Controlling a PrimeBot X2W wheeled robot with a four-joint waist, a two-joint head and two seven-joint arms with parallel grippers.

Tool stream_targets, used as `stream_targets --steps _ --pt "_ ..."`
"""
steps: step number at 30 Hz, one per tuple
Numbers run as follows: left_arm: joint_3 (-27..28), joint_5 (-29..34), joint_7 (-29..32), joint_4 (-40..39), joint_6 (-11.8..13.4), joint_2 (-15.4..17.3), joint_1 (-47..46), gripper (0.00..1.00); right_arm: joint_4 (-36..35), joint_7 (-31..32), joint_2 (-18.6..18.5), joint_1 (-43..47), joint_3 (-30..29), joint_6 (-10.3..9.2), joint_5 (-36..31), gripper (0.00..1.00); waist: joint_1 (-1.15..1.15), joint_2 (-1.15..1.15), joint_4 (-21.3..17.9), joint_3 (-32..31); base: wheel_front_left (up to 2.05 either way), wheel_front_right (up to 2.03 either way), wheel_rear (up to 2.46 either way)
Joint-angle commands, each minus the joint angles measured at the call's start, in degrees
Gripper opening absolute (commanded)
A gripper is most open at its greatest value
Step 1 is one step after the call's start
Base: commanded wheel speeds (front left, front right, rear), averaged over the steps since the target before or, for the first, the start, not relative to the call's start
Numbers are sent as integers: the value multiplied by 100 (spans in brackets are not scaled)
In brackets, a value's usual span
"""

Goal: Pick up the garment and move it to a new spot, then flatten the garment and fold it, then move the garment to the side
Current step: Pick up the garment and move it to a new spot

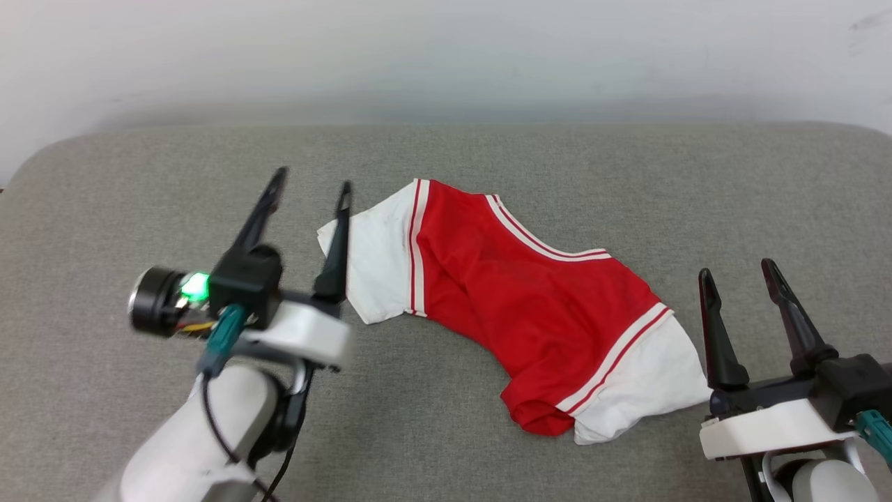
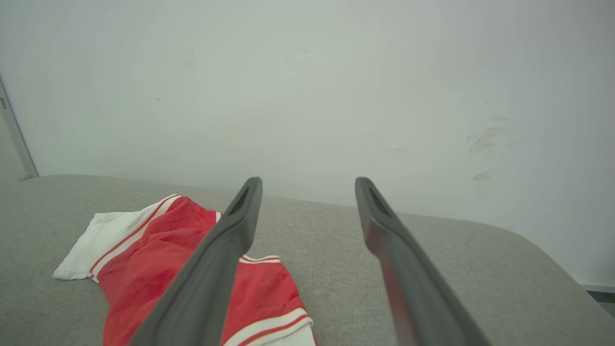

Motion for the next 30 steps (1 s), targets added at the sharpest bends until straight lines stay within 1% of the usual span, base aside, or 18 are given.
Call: stream_targets --steps 1,6,9,13,20,25,30 --pt "332 209 -13 -176 110 46 370 100 22 -13 9 87 -14 -6 -13 100 0 0 55 -64 0 0 0" --pt "1327 623 -14 -601 255 -97 1360 100 87 -14 9 158 -48 -6 8 100 0 0 124 -165 0 0 0" --pt "1822 846 -14 -731 183 -230 1890 100 138 -14 9 201 -94 -6 87 100 0 0 146 -233 0 0 0" --pt "2254 1156 -14 -865 28 -479 2537 100 195 -14 9 289 -130 -6 167 100 0 0 158 -319 0 0 0" --pt "2815 1565 -15 -881 -453 -869 3165 100 256 -14 9 433 -140 -6 254 100 0 0 159 -375 0 0 0" --pt "3063 1811 -15 -765 -809 -1147 3295 100 303 -14 9 495 -122 -6 284 100 0 0 178 -405 0 0 0" --pt "3269 1998 -15 -649 -1061 -1365 3399 100 364 -14 8 551 -111 -6 334 100 0 0 167 -464 0 0 0"
